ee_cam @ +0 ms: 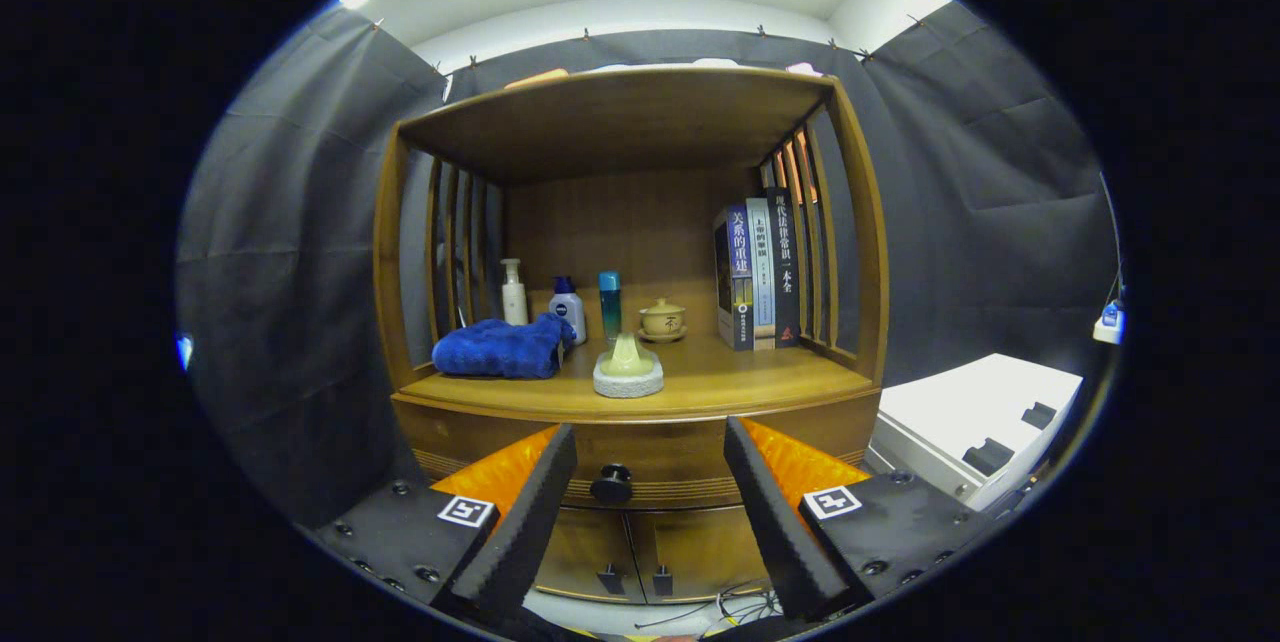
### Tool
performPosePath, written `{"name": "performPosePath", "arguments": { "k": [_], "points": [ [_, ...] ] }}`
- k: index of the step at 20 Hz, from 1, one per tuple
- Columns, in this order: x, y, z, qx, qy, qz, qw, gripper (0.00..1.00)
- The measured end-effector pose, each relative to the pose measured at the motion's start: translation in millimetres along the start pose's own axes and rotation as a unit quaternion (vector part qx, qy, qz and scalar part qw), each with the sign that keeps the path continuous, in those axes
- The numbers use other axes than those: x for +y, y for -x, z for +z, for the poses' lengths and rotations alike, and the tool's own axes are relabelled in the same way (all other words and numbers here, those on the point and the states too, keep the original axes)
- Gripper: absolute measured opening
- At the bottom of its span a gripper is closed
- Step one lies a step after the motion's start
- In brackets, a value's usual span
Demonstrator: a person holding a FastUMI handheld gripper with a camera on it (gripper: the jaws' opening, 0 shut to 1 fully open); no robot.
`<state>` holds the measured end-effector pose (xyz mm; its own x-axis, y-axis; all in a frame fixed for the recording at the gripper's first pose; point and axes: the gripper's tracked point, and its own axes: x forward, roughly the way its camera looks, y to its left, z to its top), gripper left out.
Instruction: Pull open the drawer, take out the items inside it, and place them on the countertop above the cabinet.
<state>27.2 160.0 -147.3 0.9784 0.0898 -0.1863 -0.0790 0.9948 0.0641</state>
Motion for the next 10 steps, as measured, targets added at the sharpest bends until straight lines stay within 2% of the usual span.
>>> {"name": "performPosePath", "arguments": {
  "k": [5,10],
  "points": [
    [1.0,42.7,23.0,-0.016,0.018,0.005,1.000,0.97],
    [1.0,63.3,31.6,-0.022,0.023,0.009,0.999,0.97]
  ]
}}
